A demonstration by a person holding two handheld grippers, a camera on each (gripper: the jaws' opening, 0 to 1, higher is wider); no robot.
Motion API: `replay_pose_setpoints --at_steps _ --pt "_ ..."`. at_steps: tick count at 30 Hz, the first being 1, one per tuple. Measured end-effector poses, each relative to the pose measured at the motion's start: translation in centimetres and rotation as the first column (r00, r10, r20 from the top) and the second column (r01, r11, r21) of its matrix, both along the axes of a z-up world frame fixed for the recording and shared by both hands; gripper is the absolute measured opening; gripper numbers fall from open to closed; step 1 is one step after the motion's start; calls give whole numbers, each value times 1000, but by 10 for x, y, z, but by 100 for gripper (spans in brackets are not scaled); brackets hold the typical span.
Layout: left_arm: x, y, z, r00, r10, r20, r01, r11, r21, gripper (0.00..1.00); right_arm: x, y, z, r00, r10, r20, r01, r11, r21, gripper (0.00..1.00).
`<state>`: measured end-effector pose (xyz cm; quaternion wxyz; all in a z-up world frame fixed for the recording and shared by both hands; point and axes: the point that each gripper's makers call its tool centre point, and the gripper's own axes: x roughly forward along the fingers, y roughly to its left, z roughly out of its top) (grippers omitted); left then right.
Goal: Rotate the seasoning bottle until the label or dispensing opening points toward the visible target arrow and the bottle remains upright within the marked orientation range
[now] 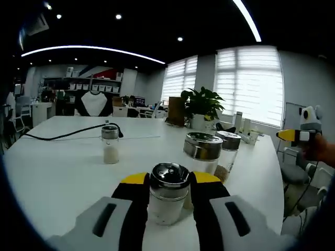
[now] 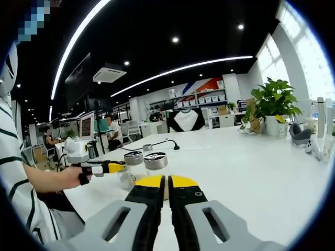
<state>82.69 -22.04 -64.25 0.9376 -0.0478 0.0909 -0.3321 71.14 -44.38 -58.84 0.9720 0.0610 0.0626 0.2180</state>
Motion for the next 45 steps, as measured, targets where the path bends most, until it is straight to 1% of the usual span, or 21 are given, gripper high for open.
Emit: replay_pose_setpoints --at_steps 3,8,12,13,15,16,18,20,22,23,25,26,28,29,31,33,35,37,38,41,45 --pt "1 3 0 1000 18 5 -18 1000 -4 33 -1 -1 0 1000 -7 0 7 1000 3 0" --pt "1 5 2 1000 3 2 -3 1000 -14 33 -2 0 -2 1000 -2 -5 2 1000 5 0" --pt "2 9 18 998 -8 55 9 1000 -27 34 -1 1 -3 1000 -1 -8 1 1000 7 0" --pt "3 10 23 996 -31 85 32 999 -6 35 -1 1 -3 1000 0 -9 0 1000 7 0" --pt "6 14 29 994 -64 93 66 998 -22 35 -1 2 -2 1000 4 -7 -4 1000 5 0" --pt "3 11 33 988 -115 102 119 992 -32 35 -1 3 -2 1000 6 -7 -6 1000 5 0" --pt "2 15 37 978 -172 117 176 984 -18 35 -2 3 -2 1000 8 -7 -8 1000 4 0" --pt "4 23 37 978 -180 110 182 983 -15 35 -3 2 -3 1000 7 -8 -7 1000 4 0" --pt "-4 19 39 963 -256 85 261 964 -51 36 -4 1 -5 1000 4 -14 -4 1000 7 0" --pt "-6 20 39 961 -273 54 277 956 -94 35 -4 2 -6 1000 2 -16 -2 1000 8 0" --pt "-17 15 41 931 -365 12 363 921 -141 33 -5 3 -6 1000 1 -19 -1 1000 8 0" --pt "-13 18 41 936 -349 38 352 932 -87 33 -5 5 -6 1000 3 -18 -3 1000 9 0" --pt "-13 19 37 932 -359 55 359 933 12 36 -5 8 -6 1000 8 -17 -7 1000 10 0" --pt "-13 19 36 929 -366 55 365 931 27 36 -5 10 -6 1000 10 -18 -10 1000 10 0" --pt "-12 17 37 926 -374 58 373 928 14 37 -5 10 -6 1000 18 -18 -18 1000 9 0" --pt "-15 12 36 912 -408 52 408 913 16 38 -5 11 -5 1000 21 -17 -21 1000 8 0" --pt "-16 7 31 899 -436 50 434 900 46 37 -5 12 -4 1000 21 -15 -20 1000 11 0" --pt "-13 5 30 900 -433 48 431 902 35 36 -5 12 -3 1000 19 -13 -19 1000 11 0" --pt "-14 2 30 895 -444 41 444 896 25 36 -5 11 -3 1000 19 -13 -19 1000 11 0" --pt "-14 -3 27 888 -458 45 455 888 70 37 -6 11 -3 1000 18 -14 -18 1000 8 0" --pt "-9 -5 23 886 -462 32 460 887 45 38 -7 11 -5 1000 16 -20 -16 1000 9 0"
